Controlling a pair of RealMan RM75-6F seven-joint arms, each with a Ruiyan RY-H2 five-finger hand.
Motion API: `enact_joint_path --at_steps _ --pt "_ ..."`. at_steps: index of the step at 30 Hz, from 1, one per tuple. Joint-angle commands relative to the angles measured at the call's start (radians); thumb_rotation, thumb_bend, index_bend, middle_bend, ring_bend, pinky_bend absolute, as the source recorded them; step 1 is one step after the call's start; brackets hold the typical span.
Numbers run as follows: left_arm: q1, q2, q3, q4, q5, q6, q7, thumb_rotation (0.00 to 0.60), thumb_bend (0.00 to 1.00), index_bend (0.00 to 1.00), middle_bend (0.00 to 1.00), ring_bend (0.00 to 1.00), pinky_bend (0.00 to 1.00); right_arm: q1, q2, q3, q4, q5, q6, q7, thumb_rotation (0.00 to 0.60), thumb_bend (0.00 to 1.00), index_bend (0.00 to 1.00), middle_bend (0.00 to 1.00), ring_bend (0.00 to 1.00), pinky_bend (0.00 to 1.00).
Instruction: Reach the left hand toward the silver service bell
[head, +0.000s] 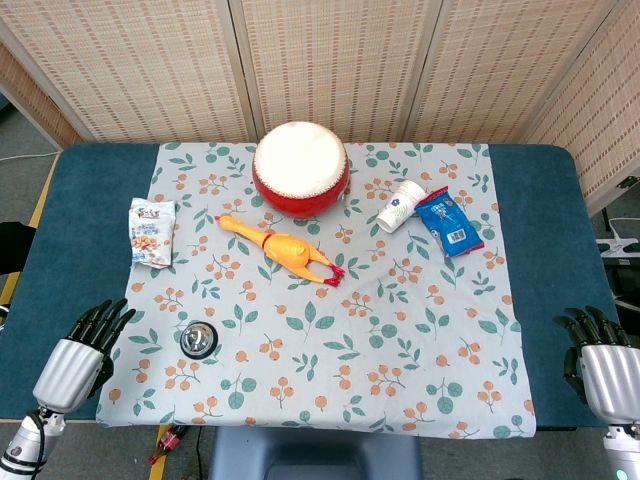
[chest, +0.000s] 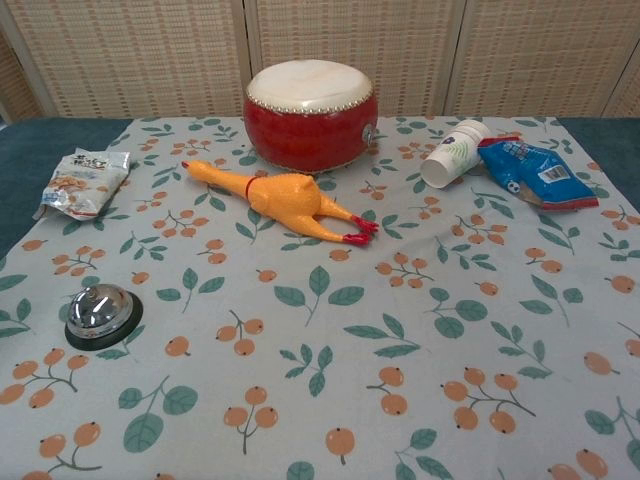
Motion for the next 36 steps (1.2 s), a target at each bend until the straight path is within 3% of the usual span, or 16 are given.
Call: enact_joint_path --at_steps 1,12,17,23,31,36 --pt "-0.001 0.002 0.001 -0.004 -0.002 -0.007 0.001 0.600 1.00 0.00 0.00 0.00 0.18 0.004 -0.004 0.001 0.004 -0.006 -0.006 0.030 0.600 0.76 0.28 0.18 0.11 0.25" --pt "-0.036 -0.031 0.007 -0.033 -0.021 -0.108 0.012 0.600 1.00 0.00 0.00 0.00 0.18 0.020 -0.018 0.004 0.015 0.025 -0.053 0.011 0.600 0.76 0.28 0.18 0.11 0.25" --pt "-0.078 -0.135 -0.031 0.005 -0.009 -0.116 0.039 0.600 1.00 0.00 0.00 0.00 0.15 0.035 -0.012 -0.016 0.009 0.038 -0.112 -0.010 0.600 0.76 0.28 0.18 0.11 0.25" --pt "-0.111 -0.239 -0.042 0.052 -0.015 -0.155 0.054 0.600 1.00 0.00 0.00 0.00 0.13 0.042 0.017 -0.017 -0.012 0.053 -0.137 0.017 0.600 0.76 0.27 0.19 0.11 0.25" --pt "-0.103 -0.345 -0.009 0.114 -0.039 -0.192 0.011 0.600 1.00 0.00 0.00 0.00 0.12 0.042 0.027 -0.018 -0.013 0.045 -0.132 0.037 0.600 0.76 0.27 0.18 0.11 0.25" --pt "-0.092 -0.424 0.007 0.209 -0.045 -0.189 -0.032 0.600 1.00 0.00 0.00 0.00 0.12 0.045 0.031 -0.025 -0.018 0.049 -0.146 0.032 0.600 0.76 0.27 0.18 0.11 0.25"
